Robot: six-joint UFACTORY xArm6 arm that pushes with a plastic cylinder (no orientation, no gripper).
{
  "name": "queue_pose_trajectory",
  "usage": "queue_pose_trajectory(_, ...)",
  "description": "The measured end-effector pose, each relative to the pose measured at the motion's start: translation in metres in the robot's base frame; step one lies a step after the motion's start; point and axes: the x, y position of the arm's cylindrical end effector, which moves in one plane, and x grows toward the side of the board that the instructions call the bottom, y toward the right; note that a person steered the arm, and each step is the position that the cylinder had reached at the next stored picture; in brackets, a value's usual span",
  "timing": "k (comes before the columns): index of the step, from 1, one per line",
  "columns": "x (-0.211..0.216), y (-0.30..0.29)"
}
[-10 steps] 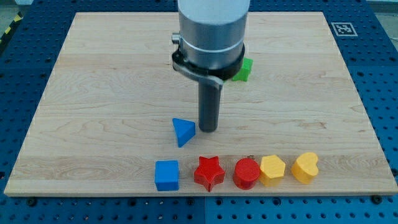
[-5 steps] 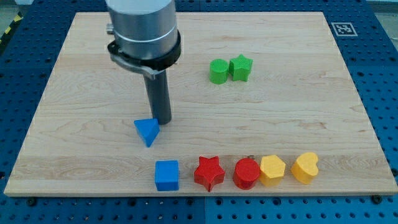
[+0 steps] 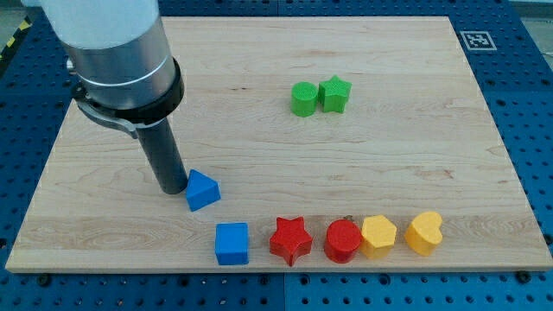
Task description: Slide the blue triangle towards the blue cube
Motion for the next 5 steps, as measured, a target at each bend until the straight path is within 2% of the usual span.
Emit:
queue_pose_trajectory(3,0.002,0.0)
queue_pose_trajectory(4,-0.022,0.022)
queue_pose_trajectory(5,-0.021,0.033)
